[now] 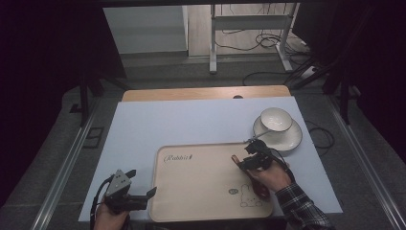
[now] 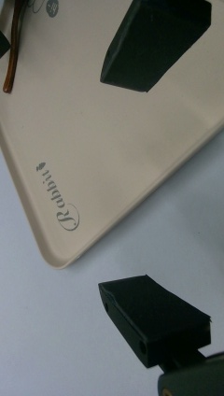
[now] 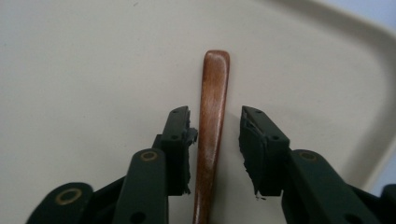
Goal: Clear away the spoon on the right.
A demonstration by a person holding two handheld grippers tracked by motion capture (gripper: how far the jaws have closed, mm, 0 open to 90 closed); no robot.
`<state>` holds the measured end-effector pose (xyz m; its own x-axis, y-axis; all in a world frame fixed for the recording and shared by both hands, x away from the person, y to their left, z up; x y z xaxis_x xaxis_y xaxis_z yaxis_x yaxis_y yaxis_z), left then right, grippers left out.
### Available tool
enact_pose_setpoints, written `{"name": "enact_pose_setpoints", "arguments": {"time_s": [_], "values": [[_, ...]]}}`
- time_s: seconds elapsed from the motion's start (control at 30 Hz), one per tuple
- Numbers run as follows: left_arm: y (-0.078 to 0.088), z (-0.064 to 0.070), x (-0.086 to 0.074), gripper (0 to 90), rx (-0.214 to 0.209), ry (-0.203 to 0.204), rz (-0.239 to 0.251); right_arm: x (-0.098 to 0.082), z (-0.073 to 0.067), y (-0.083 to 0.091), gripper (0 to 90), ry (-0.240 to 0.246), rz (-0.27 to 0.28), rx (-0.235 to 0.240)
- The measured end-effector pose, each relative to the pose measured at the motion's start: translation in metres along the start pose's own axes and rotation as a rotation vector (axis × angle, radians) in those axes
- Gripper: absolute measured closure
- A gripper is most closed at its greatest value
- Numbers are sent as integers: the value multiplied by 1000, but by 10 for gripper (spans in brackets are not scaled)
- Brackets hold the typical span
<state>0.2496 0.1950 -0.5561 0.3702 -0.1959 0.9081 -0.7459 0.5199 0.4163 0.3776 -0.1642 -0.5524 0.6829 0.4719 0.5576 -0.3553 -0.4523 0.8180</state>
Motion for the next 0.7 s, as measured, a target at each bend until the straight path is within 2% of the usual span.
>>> {"name": "enact_pose_setpoints", "arguments": {"time_s": [0.07,0.1,0.17,0.3,0.47,0.7], "values": [[0,0,0,34,0,-1,-1,2,-1,4,627,38,23,-12],[0,0,0,34,1,-1,0,2,-3,7,654,65,37,-18],[0,0,0,34,1,-1,0,1,-7,11,728,122,63,-15],[0,0,0,34,2,-2,-1,-5,-14,10,874,184,86,-6],[0,0,0,35,3,-5,-3,-10,-22,5,900,198,87,26],[0,0,0,35,3,-6,-4,-16,-23,-2,900,211,73,12]]}}
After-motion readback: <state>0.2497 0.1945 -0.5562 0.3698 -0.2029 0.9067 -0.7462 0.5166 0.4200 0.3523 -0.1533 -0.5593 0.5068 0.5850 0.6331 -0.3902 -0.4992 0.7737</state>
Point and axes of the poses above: each handheld gripper's, and its own axes: y roughly backward along the jaws, x roughly out of its top, z roughly to its right, the point moved 7 cm from there along -y, roughly forward along the jaws, and after that the axes turned 7 degrees about z, right-handed, at the moved point
